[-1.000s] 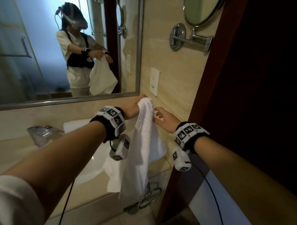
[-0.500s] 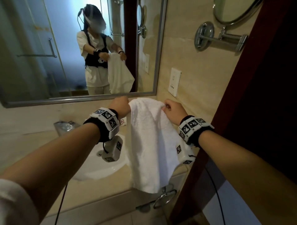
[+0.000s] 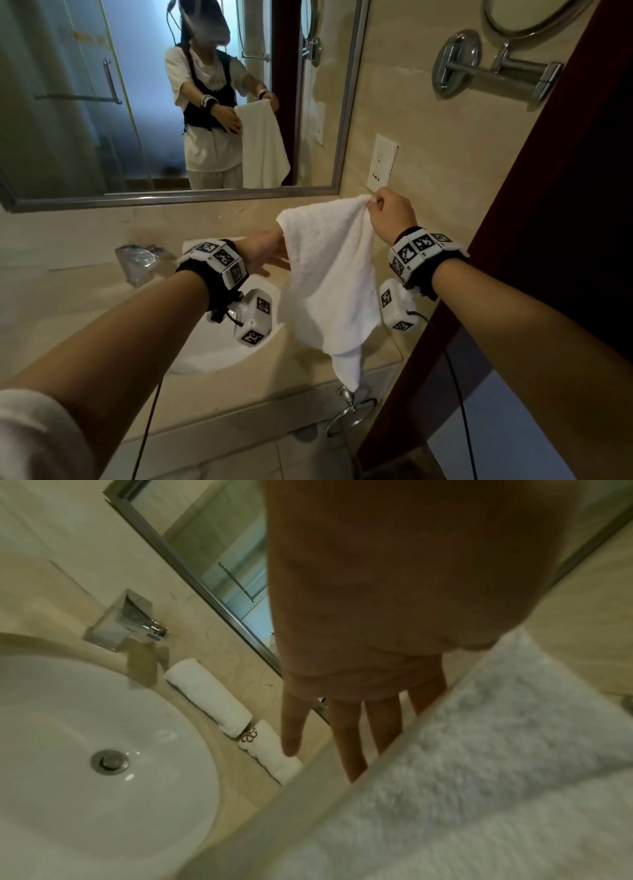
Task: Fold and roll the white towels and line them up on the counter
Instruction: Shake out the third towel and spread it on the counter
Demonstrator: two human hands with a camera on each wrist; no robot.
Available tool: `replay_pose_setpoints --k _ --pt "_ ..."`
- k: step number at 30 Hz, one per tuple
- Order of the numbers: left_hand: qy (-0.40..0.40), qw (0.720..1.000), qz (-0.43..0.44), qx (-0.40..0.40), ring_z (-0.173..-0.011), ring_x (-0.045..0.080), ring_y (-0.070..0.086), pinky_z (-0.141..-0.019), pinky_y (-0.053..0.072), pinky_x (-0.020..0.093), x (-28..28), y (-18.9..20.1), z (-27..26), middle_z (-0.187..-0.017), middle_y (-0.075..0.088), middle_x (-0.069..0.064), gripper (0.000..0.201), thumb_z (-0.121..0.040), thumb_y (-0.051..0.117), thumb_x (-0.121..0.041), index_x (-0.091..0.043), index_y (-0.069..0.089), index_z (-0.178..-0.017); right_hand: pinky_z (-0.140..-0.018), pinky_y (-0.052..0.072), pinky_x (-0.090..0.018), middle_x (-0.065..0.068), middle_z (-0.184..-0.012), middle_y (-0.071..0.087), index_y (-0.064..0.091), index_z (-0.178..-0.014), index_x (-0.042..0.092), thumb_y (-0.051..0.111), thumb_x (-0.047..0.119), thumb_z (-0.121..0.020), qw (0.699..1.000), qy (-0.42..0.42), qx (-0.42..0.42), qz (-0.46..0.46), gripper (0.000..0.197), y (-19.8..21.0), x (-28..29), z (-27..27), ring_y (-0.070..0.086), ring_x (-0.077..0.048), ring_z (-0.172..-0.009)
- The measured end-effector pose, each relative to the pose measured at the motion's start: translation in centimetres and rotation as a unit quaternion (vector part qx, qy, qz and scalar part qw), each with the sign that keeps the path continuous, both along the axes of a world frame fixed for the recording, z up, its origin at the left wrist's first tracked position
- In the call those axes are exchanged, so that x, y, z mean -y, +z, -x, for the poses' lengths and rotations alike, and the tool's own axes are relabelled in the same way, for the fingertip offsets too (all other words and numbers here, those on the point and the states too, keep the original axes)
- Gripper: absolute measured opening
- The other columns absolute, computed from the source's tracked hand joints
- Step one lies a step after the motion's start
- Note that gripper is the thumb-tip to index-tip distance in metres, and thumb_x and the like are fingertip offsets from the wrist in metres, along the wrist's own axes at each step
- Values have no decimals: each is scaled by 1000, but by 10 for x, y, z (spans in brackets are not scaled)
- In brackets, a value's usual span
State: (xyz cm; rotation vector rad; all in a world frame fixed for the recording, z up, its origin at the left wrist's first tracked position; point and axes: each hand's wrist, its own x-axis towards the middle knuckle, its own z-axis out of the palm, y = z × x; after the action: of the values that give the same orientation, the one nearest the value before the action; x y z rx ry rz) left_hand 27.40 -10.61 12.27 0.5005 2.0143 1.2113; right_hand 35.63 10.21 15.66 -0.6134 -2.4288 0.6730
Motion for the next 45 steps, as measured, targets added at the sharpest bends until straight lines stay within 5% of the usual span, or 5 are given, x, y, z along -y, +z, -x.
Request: replay_pose_setpoints --k 21,31,36,41,45 --pt "119 947 -175 243 -122 31 49 -102 37 48 -30 -22 14 -133 53 12 98 -78 13 -82 -8 41 -136 -69 40 -28 -7 -84 57 56 -98 2 43 8 -95 987 153 -54 -10 14 -3 2 -21 52 -22 -79" --pt "32 978 -58 196 -49 8 53 -33 42 14 -70 -28 -1 -83 67 13 25 -96 47 -10 2 57 -115 -75 46 -33 -12 -90 61 57 -97 5 44 7 -95 988 150 -34 -8 12 -3 -14 -53 57 -25 -83" --pt "78 997 -22 -6 -94 26 60 -71 45 19 -75 -29 3 -113 64 13 28 -94 44 -7 -9 62 -114 -74 44 -32 -15 -90 62 57 -96 4 45 6 -94 989 145 9 11 12 -16 -29 -63 56 -23 -83" --pt "111 976 -136 132 -32 8 52 -29 38 12 -80 -14 4 -61 50 8 27 -92 34 -1 -5 46 -69 -68 41 -27 -6 -74 55 61 -94 5 48 -5 -88 962 193 179 71 17 -24 -34 -64 52 -19 -72" --pt "95 959 -236 126 -64 14 52 -42 46 14 -80 0 1 -77 46 7 25 -83 33 12 -8 47 -77 -65 43 -24 -3 -80 60 60 -109 8 54 8 -90 939 167 269 138 20 -28 -29 -58 56 -11 -67"
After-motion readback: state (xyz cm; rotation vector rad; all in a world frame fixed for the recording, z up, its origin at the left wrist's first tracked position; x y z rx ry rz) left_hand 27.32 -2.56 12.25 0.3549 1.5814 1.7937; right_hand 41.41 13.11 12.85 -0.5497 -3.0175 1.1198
